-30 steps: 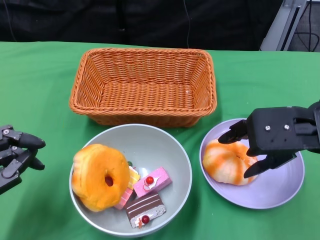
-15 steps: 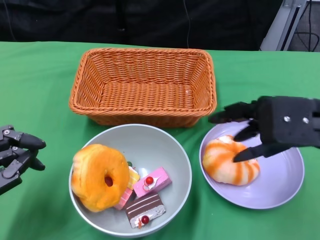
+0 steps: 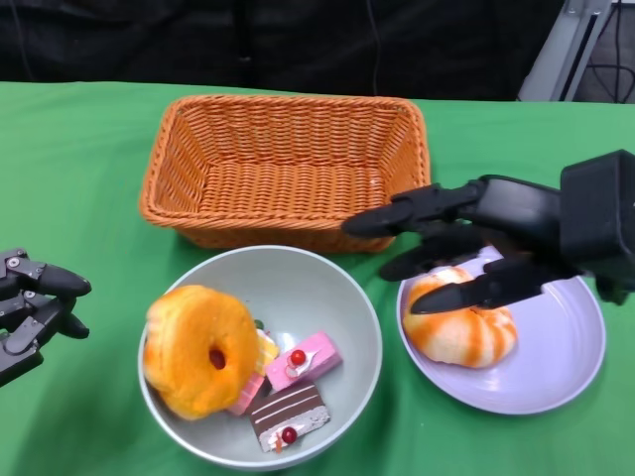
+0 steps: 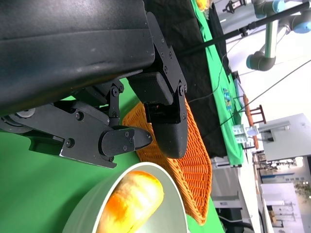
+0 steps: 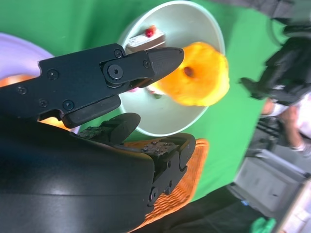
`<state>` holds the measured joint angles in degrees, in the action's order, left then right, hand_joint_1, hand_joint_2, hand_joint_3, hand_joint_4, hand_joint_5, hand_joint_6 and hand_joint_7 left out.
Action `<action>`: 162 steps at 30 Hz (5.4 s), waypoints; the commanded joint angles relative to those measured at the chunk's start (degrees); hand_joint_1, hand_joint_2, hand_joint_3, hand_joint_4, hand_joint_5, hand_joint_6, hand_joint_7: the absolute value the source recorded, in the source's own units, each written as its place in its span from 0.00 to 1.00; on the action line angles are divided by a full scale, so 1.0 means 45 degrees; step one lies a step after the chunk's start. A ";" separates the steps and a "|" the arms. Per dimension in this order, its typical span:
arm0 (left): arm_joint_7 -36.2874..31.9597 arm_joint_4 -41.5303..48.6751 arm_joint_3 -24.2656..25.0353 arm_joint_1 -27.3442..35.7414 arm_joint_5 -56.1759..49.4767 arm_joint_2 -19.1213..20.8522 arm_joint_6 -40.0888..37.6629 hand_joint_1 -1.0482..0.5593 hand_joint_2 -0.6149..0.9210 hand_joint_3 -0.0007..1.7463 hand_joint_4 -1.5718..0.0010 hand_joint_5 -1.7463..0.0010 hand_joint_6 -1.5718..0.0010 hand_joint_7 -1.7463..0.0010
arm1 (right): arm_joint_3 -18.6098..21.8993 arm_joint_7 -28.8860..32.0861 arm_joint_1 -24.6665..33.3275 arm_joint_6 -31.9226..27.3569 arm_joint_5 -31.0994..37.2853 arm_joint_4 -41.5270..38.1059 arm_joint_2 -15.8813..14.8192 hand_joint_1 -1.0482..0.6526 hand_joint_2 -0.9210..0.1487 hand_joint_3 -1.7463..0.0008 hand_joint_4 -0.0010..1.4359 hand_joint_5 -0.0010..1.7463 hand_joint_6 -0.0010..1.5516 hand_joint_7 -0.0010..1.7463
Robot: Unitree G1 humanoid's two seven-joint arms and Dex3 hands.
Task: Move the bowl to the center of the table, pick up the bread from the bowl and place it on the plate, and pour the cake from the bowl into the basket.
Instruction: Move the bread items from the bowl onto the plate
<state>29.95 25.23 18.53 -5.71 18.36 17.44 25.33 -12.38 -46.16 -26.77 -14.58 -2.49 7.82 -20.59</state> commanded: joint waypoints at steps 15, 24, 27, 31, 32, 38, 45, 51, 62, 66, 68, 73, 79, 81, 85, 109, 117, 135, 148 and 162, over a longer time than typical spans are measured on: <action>-0.0152 0.0076 -0.0056 -0.0052 -0.0398 0.0120 0.0346 0.60 0.97 0.25 0.51 0.27 0.41 0.57 | -0.1577 -0.0292 -0.2288 0.1690 -0.0220 -0.4457 0.2682 0.14 0.00 0.95 0.43 0.02 0.29 0.01; -0.0417 -0.0143 -0.0105 0.0031 -0.0474 0.0090 0.0209 0.58 0.97 0.23 0.50 0.29 0.40 0.59 | -0.1688 -0.0293 -0.2506 0.2079 -0.0028 -0.5098 0.3082 0.15 0.00 0.94 0.43 0.02 0.29 0.01; -0.0419 -0.0146 -0.0106 0.0032 -0.0474 0.0091 0.0207 0.58 0.98 0.22 0.50 0.29 0.40 0.59 | -0.1688 -0.0295 -0.2516 0.2102 -0.0031 -0.5125 0.3084 0.15 0.00 0.94 0.43 0.02 0.29 0.01; -0.0144 0.0066 -0.0046 -0.0081 -0.0244 0.0096 0.0372 0.58 0.98 0.21 0.49 0.29 0.40 0.59 | -0.1935 -0.0088 -0.2469 0.2321 0.0297 -0.5478 0.3328 0.15 0.00 0.94 0.42 0.01 0.28 0.00; -0.0144 0.0067 -0.0048 -0.0081 -0.0241 0.0097 0.0373 0.58 0.99 0.21 0.49 0.29 0.40 0.59 | -0.1927 -0.0091 -0.2471 0.2340 0.0311 -0.5496 0.3339 0.15 0.00 0.94 0.42 0.01 0.28 0.00; -0.0144 0.0071 -0.0053 -0.0081 -0.0234 0.0101 0.0378 0.58 1.00 0.19 0.49 0.30 0.40 0.59 | -0.1904 -0.0103 -0.2480 0.2397 0.0338 -0.5554 0.3366 0.15 0.00 0.94 0.42 0.01 0.28 0.00; -0.0144 0.0072 -0.0054 -0.0082 -0.0233 0.0101 0.0379 0.58 1.00 0.18 0.49 0.30 0.40 0.59 | -0.1896 -0.0110 -0.2485 0.2432 0.0344 -0.5585 0.3374 0.15 0.00 0.93 0.42 0.01 0.28 0.00; -0.0297 -0.0096 -0.0084 -0.0071 -0.0259 0.0033 0.0217 0.58 1.00 0.18 0.48 0.31 0.39 0.59 | -0.2297 -0.0165 -0.2445 0.2630 0.0603 -0.5690 0.3600 0.15 0.00 0.94 0.42 0.01 0.29 0.00; -0.0301 0.0206 -0.0104 -0.0252 -0.0424 0.0058 0.0659 0.53 1.00 0.15 0.52 0.25 0.40 0.57 | -0.2938 -0.0068 -0.2488 0.3625 0.1312 -0.5940 0.3876 0.16 0.00 0.96 0.41 0.00 0.28 0.00; -0.0321 0.0197 -0.0108 -0.0255 -0.0421 0.0095 0.0666 0.53 1.00 0.14 0.53 0.23 0.40 0.56 | -0.3092 0.0091 -0.2511 0.3817 0.1611 -0.6022 0.3965 0.15 0.00 0.96 0.39 0.00 0.28 0.00; -0.0489 0.0122 -0.0108 -0.0232 -0.0525 0.0082 0.0653 0.53 1.00 0.14 0.54 0.22 0.40 0.56 | -0.3173 0.0209 -0.2497 0.3910 0.1805 -0.6089 0.4037 0.14 0.00 0.96 0.38 0.00 0.27 0.00; -0.0541 0.0177 -0.0019 -0.0257 -0.0489 0.0070 0.0588 0.54 1.00 0.11 0.55 0.22 0.41 0.58 | -0.3386 0.0922 -0.2389 0.4840 0.2375 -0.6542 0.4292 0.12 0.00 0.96 0.34 0.00 0.25 0.00; -0.0461 0.0049 -0.0031 -0.0241 -0.0258 0.0064 0.0320 0.54 0.99 0.07 0.56 0.19 0.39 0.58 | -0.3785 0.2155 -0.2112 0.5826 0.3661 -0.6438 0.4264 0.06 0.00 0.95 0.30 0.00 0.22 0.00; -0.0537 -0.0027 -0.0047 -0.0217 -0.0300 0.0078 0.0267 0.53 0.98 0.05 0.58 0.19 0.39 0.58 | -0.3928 0.2465 -0.2013 0.5854 0.4034 -0.6235 0.4226 0.06 0.00 0.94 0.28 0.00 0.21 0.00; -0.0521 -0.0084 -0.0044 -0.0207 -0.0283 0.0090 0.0247 0.52 0.99 0.04 0.57 0.20 0.39 0.57 | -0.4057 0.2978 -0.1802 0.5864 0.4595 -0.5852 0.4196 0.06 0.00 0.94 0.27 0.00 0.21 0.00; -0.0735 0.0192 -0.0016 -0.0305 -0.0616 0.0119 0.0730 0.53 1.00 0.12 0.55 0.24 0.41 0.58 | -0.4530 0.4334 -0.0667 0.4835 0.6917 -0.3208 0.3839 0.05 0.00 0.93 0.28 0.01 0.24 0.00; -0.0744 0.0065 -0.0035 -0.0277 -0.0504 0.0079 0.0550 0.51 1.00 0.10 0.55 0.23 0.41 0.58 | -0.4670 0.4510 -0.0699 0.4544 0.7191 -0.3371 0.4045 0.05 0.00 0.93 0.24 0.00 0.23 0.00; -0.1048 -0.0273 -0.0054 -0.0166 -0.0512 0.0077 0.0040 0.47 1.00 0.05 0.52 0.20 0.37 0.69 | -0.5197 0.6047 -0.0465 0.4452 0.7971 -0.3773 0.4544 0.05 0.00 0.94 0.19 0.00 0.18 0.00; -0.0984 -0.0109 -0.0034 -0.0245 -0.0486 0.0087 0.0230 0.48 1.00 0.04 0.54 0.27 0.33 0.72 | -0.5660 0.6861 -0.0515 0.4431 0.8544 -0.4694 0.4922 0.04 0.00 0.94 0.10 0.00 0.17 0.00; -0.0523 0.0043 -0.0007 -0.0382 -0.0062 0.0059 0.0188 0.53 1.00 0.08 0.50 0.31 0.32 0.70 | -0.6178 0.8273 -0.0415 0.4663 0.9403 -0.5423 0.5136 0.04 0.00 0.96 0.03 0.00 0.16 0.00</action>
<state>27.40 25.11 18.10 -7.08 17.36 17.22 26.19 -39.91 -9.92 -28.68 5.98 39.31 -15.80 2.07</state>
